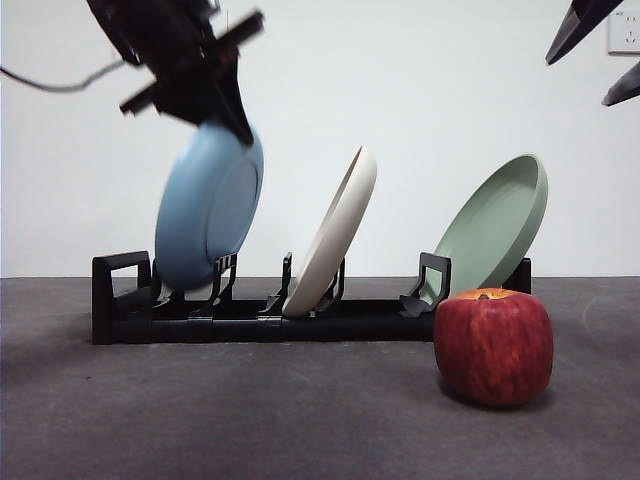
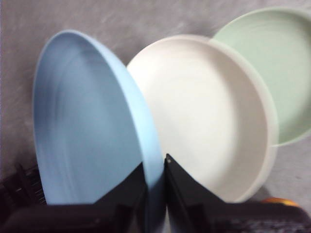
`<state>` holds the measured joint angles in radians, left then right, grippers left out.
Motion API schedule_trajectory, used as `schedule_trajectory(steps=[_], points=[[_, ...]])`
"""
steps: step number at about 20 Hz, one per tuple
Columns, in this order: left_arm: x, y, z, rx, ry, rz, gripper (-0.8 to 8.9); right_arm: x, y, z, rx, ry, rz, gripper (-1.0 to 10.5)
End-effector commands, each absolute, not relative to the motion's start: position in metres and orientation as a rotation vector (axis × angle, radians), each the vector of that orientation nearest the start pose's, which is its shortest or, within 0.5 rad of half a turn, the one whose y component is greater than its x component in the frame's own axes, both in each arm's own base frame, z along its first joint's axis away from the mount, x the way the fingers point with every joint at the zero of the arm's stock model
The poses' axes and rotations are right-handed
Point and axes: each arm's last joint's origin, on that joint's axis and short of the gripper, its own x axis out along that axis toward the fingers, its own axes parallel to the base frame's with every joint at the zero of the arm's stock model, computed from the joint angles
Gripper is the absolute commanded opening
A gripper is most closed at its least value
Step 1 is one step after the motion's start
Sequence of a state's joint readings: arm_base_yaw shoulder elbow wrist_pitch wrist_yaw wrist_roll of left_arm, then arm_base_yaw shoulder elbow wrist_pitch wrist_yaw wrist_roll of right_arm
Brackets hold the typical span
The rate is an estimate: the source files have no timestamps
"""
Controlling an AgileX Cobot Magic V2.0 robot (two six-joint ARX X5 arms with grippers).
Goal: Take the blue plate from the plate rack,put the plate on the table,take the apple from the table,put the apple in the plate
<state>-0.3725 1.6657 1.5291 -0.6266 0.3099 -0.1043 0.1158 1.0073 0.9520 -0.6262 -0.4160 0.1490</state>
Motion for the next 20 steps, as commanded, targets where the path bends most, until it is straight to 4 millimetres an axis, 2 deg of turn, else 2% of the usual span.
schedule_trajectory(steps=[1,4,5,7,9,12,15,18,20], points=[[0.314,-0.140,0.365,-0.053,0.721,-0.683,-0.09,0.198,0.035,0.315,0.240,0.710,0.458,3.2],[0.279,-0.132,0.407,0.008,0.641,-0.726,-0.09,0.198,0.035,0.315,0.236,0.709,0.460,3.2],[0.260,-0.129,0.420,0.036,0.622,-0.748,-0.09,0.198,0.035,0.315,0.230,0.708,0.461,3.2],[0.225,-0.126,0.435,0.097,0.613,-0.796,-0.09,0.198,0.035,0.315,0.230,0.708,0.461,3.2],[0.191,-0.123,0.440,0.197,0.659,-0.754,-0.09,0.198,0.034,0.315,0.230,0.707,0.461,3.2],[0.147,-0.126,0.437,0.331,0.745,-0.705,-0.09,0.198,0.034,0.315,0.230,0.707,0.461,3.2],[0.119,-0.139,0.427,0.339,0.711,-0.670,-0.09,0.198,0.034,0.315,0.230,0.707,0.461,3.2],[0.103,-0.162,0.391,0.418,0.734,-0.537,-0.09,0.198,0.034,0.315,0.230,0.707,0.461,3.2],[0.093,-0.179,0.360,0.442,0.738,-0.527,-0.09,0.198,0.034,0.315,0.230,0.708,0.461,3.2]])
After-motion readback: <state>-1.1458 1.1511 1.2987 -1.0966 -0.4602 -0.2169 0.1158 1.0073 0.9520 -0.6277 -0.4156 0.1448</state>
